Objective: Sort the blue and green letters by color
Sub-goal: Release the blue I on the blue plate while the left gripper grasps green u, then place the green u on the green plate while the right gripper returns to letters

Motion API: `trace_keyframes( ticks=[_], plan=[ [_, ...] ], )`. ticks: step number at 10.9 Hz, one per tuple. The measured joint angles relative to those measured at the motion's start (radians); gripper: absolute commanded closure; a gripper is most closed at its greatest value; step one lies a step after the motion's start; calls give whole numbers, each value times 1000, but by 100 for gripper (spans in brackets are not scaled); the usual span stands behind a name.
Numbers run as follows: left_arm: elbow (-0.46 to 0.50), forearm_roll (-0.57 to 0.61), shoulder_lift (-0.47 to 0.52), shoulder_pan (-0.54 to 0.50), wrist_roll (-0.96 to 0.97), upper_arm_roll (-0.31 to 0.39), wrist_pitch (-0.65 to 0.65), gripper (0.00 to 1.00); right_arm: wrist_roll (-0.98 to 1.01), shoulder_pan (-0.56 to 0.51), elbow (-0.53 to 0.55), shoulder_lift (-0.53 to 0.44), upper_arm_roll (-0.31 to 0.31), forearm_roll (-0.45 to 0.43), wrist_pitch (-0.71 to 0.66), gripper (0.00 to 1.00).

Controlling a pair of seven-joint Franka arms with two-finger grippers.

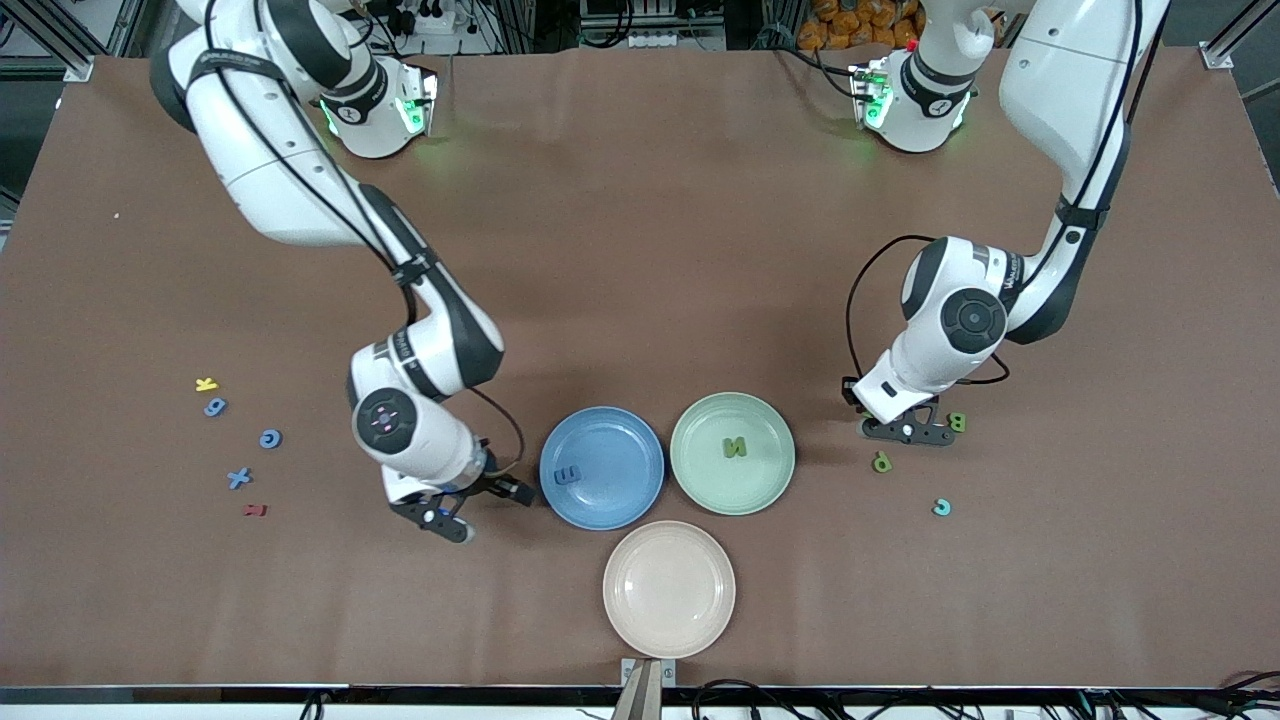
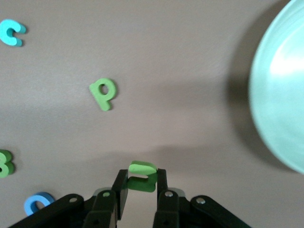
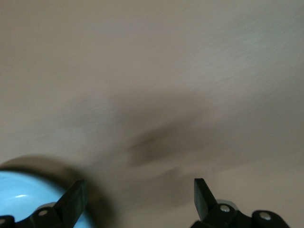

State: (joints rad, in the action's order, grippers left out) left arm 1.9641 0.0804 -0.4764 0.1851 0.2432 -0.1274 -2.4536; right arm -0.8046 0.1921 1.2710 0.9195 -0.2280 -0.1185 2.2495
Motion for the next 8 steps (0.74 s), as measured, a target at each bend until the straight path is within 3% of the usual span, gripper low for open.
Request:
trace_keyframes(
  ticks=[4, 8],
  plan=[
    [-147, -77, -27, 134, 222, -3, 110, 98, 266, -116, 24, -56, 0, -14, -151, 0],
    [-343, -81, -145, 192, 397, -3, 190, 97, 474, -255, 187, -160, 0, -104, -151, 0]
  ],
)
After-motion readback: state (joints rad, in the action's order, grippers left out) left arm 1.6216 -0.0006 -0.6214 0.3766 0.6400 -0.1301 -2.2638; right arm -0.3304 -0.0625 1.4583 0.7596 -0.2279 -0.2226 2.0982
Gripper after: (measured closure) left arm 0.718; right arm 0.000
